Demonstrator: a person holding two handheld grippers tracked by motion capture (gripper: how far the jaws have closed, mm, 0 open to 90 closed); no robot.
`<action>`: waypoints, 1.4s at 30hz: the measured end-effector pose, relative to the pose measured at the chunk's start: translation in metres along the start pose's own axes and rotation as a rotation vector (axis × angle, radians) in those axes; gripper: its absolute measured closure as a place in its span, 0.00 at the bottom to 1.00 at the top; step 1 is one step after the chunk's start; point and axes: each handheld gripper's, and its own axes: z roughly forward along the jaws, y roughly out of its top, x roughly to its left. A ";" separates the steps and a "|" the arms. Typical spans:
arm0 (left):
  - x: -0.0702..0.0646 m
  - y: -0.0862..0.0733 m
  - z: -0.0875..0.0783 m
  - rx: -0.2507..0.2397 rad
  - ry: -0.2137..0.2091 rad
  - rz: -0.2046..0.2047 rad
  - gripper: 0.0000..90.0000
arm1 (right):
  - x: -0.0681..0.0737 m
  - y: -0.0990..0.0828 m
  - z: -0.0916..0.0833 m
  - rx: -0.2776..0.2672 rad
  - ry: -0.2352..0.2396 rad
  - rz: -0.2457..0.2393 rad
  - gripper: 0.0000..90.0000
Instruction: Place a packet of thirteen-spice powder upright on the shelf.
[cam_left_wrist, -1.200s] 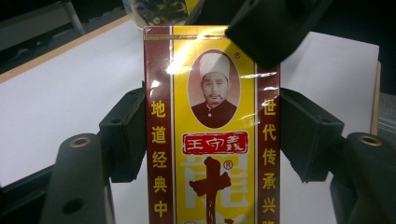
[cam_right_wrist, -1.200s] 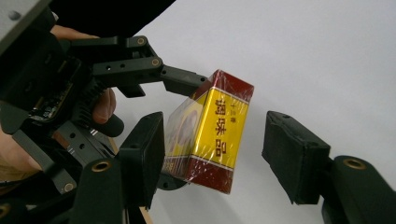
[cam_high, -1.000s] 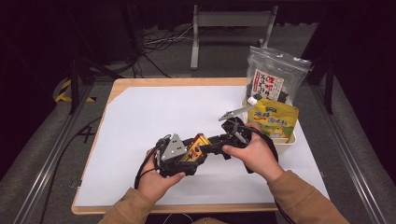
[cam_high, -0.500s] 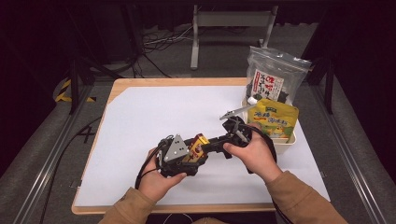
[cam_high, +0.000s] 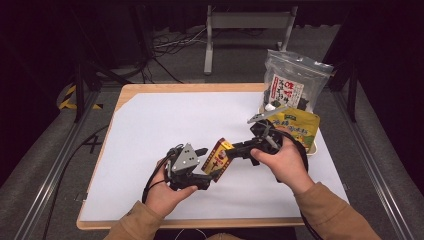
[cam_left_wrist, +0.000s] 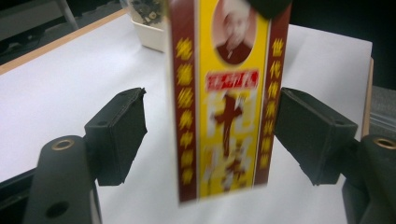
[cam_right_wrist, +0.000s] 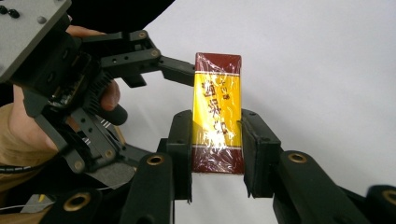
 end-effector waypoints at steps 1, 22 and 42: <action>0.001 0.000 -0.001 0.003 0.004 -0.001 0.28 | -0.001 0.000 -0.004 -0.004 -0.006 -0.003 0.76; 0.034 -0.013 -0.026 0.052 0.071 -0.107 0.30 | -0.019 -0.003 -0.075 -0.005 -0.143 -0.098 0.76; 0.055 -0.023 -0.048 0.067 0.110 -0.183 0.31 | -0.035 -0.002 -0.123 0.010 -0.219 -0.167 0.76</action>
